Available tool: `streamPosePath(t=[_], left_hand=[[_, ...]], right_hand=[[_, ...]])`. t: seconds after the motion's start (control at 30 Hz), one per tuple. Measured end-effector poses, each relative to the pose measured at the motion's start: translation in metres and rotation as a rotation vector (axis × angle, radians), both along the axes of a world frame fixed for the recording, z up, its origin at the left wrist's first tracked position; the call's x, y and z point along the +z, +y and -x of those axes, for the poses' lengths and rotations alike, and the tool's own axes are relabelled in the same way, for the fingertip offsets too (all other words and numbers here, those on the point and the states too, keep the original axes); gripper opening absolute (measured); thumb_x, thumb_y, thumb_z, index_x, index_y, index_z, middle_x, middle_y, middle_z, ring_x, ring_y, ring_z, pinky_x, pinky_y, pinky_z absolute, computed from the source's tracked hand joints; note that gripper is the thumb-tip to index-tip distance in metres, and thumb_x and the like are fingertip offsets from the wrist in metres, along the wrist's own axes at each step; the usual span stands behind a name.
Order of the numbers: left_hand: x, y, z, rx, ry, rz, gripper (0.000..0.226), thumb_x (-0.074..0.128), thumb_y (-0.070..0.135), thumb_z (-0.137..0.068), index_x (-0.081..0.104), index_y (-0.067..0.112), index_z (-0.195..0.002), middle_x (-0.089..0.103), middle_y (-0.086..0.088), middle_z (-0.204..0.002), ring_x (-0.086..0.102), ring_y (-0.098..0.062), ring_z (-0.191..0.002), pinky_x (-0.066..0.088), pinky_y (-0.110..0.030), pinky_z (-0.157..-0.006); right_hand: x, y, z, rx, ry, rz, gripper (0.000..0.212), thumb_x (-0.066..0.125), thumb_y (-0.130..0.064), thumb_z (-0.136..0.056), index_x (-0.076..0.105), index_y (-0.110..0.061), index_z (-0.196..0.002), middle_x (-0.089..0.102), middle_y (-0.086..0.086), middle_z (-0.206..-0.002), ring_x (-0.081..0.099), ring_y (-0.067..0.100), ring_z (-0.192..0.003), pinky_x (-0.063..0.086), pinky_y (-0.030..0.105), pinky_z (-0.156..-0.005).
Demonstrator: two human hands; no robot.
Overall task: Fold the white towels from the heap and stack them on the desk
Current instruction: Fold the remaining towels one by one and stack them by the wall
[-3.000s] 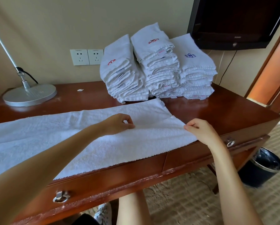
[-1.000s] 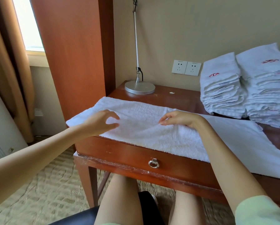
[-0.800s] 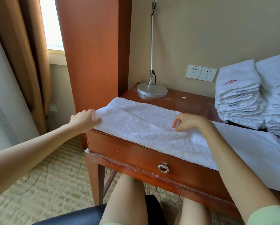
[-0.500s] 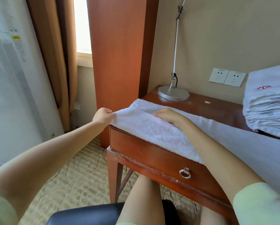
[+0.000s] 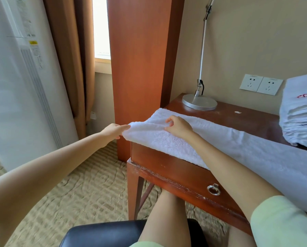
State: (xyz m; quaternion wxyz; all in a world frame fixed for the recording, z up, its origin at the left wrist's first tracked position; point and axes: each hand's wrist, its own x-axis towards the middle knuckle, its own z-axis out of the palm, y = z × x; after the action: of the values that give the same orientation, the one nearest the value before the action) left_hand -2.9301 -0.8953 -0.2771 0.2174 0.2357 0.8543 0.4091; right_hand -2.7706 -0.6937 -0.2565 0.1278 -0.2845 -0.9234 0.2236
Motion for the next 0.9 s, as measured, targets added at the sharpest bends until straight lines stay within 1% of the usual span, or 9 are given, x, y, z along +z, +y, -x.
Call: streamPosePath(t=[0.13,0.23,0.33,0.47,0.57,0.67,0.73,0.8,0.9], left_hand=[[0.013,0.024,-0.013,0.043,0.044,-0.096,0.039,0.059,0.046,-0.091,0.065,0.012,-0.109,0.058,-0.004,-0.108,0.052,-0.018,-0.098,0.039,-0.025,-0.075],[0.018,0.039,-0.022,0.062,0.038,-0.200,0.032,0.056,0.022,-0.095,0.061,0.014,-0.126,0.058,-0.004,-0.119,0.048,-0.016,-0.101,0.038,-0.027,-0.082],[0.009,0.044,-0.020,0.057,0.102,-0.301,0.032,0.049,0.013,-0.097,0.062,0.018,-0.126,0.058,0.000,-0.113,0.052,-0.016,-0.101,0.043,-0.028,-0.085],[-0.012,0.043,-0.009,0.062,0.214,-0.227,0.031,0.054,0.015,-0.095,0.061,0.018,-0.124,0.066,-0.002,-0.100,0.062,-0.019,-0.093,0.052,-0.031,-0.076],[-0.021,0.047,-0.010,0.086,0.381,-0.126,0.037,0.050,0.020,-0.098,0.051,0.017,-0.135,0.062,-0.007,-0.120,0.059,-0.021,-0.104,0.049,-0.032,-0.086],[-0.013,0.052,-0.022,-0.029,0.748,-0.085,0.042,0.047,0.026,-0.100,0.046,0.018,-0.142,0.044,-0.008,-0.145,0.042,-0.025,-0.132,0.038,-0.038,-0.105],[-0.007,0.057,-0.038,-0.297,0.878,0.040,0.049,0.039,0.033,-0.102,0.034,0.020,-0.149,0.024,-0.001,-0.158,0.018,-0.020,-0.147,0.016,-0.044,-0.118],[-0.007,0.067,-0.051,-0.503,0.866,0.189,0.053,0.029,0.039,-0.104,0.020,0.022,-0.153,0.014,0.005,-0.161,0.006,-0.011,-0.148,-0.003,-0.046,-0.120],[0.001,0.079,-0.054,-0.537,0.760,0.286,0.055,0.023,0.045,-0.103,0.018,0.023,-0.154,0.015,0.005,-0.160,0.006,-0.010,-0.148,-0.002,-0.047,-0.120]], right_hand=[[-0.002,-0.006,0.013,0.014,0.019,0.114,0.035,0.055,-0.041,-0.093,0.059,-0.015,-0.117,0.061,-0.001,-0.109,0.059,0.016,-0.094,0.047,0.030,-0.080],[-0.001,-0.007,0.026,0.016,0.146,0.370,0.040,0.053,-0.035,-0.096,0.061,-0.003,-0.119,0.064,0.013,-0.116,0.061,0.026,-0.106,0.049,0.035,-0.089],[-0.007,-0.009,0.033,0.061,0.331,0.454,0.022,0.060,-0.019,-0.093,0.063,-0.019,-0.115,0.059,-0.002,-0.093,0.057,0.015,-0.092,0.045,0.022,-0.073],[-0.019,-0.012,0.039,-0.015,0.312,0.207,0.011,0.061,-0.017,-0.090,0.066,-0.024,-0.097,0.065,-0.010,-0.094,0.058,0.010,-0.086,0.044,0.024,-0.072],[-0.025,-0.015,0.039,0.020,0.253,-0.062,0.014,0.057,-0.016,-0.092,0.067,-0.019,-0.102,0.067,-0.003,-0.105,0.058,0.015,-0.095,0.047,0.029,-0.082],[-0.023,-0.014,0.035,0.115,0.178,-0.297,0.027,0.049,-0.023,-0.098,0.062,-0.020,-0.121,0.058,0.003,-0.126,0.052,0.023,-0.115,0.039,0.034,-0.097],[-0.022,-0.009,0.029,0.158,0.040,-0.322,0.039,0.041,-0.033,-0.102,0.049,-0.021,-0.138,0.042,0.006,-0.146,0.038,0.025,-0.134,0.026,0.036,-0.110],[-0.020,0.002,0.018,0.152,-0.124,-0.261,0.048,0.027,-0.040,-0.104,0.031,-0.024,-0.150,0.020,0.006,-0.159,0.017,0.023,-0.147,0.012,0.039,-0.118],[-0.018,0.028,-0.003,0.108,-0.226,-0.231,0.052,0.020,-0.044,-0.105,0.018,-0.026,-0.154,0.006,0.000,-0.163,0.004,0.016,-0.149,0.002,0.041,-0.118]])
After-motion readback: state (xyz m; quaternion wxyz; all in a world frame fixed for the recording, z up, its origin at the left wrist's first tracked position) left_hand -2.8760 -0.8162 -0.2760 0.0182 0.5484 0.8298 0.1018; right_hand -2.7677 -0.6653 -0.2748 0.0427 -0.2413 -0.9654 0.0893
